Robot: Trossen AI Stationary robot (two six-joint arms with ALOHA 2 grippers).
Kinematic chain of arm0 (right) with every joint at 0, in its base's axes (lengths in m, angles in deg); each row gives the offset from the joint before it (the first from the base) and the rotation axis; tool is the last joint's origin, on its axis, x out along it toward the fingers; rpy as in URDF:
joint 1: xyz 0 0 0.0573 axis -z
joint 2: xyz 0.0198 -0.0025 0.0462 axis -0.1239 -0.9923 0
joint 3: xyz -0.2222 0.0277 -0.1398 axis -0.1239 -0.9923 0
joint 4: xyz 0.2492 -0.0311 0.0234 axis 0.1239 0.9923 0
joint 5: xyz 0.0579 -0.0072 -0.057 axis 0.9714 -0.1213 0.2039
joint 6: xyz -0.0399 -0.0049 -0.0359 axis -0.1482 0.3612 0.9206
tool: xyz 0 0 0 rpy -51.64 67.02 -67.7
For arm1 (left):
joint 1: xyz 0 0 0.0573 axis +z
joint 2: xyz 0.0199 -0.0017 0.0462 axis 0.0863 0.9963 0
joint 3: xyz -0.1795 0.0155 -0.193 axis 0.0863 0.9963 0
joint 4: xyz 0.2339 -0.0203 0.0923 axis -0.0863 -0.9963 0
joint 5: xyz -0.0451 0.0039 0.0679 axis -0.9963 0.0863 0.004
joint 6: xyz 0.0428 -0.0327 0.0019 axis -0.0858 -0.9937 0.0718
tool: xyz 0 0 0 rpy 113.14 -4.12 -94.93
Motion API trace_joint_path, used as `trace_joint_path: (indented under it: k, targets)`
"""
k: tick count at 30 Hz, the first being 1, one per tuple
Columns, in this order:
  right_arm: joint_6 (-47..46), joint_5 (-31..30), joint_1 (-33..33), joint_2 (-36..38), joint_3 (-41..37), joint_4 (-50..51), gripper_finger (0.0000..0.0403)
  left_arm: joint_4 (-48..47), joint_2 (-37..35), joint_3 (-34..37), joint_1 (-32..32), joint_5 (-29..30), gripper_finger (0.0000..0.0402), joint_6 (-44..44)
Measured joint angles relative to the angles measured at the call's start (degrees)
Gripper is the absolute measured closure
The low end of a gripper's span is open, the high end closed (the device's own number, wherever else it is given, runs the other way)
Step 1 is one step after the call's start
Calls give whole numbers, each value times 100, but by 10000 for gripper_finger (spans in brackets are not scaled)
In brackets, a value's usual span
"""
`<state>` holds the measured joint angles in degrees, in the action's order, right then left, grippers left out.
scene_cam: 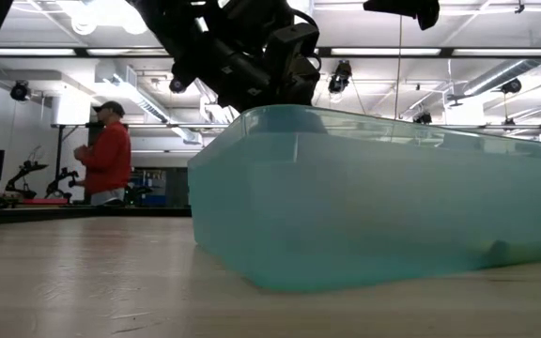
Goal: Pick & Place School Supplies
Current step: Put the yellow crayon box into the green bin, then return to Home Position
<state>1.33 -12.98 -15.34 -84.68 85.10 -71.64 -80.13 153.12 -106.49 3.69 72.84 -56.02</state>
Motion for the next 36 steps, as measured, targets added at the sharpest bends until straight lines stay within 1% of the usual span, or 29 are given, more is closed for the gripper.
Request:
trace_joint_path:
  k: [19,28,31,36]
  targets:
    - [0,0,0,0,0,0,199,109,-22,0,-2,-143,253,-72]
    - [0,0,0,0,0,0,199,149,-77,0,7,-253,248,68]
    - [0,0,0,2,0,0,199,177,-170,0,13,-222,248,419]
    - [0,0,0,0,0,0,199,216,-310,0,15,-4,248,1065]
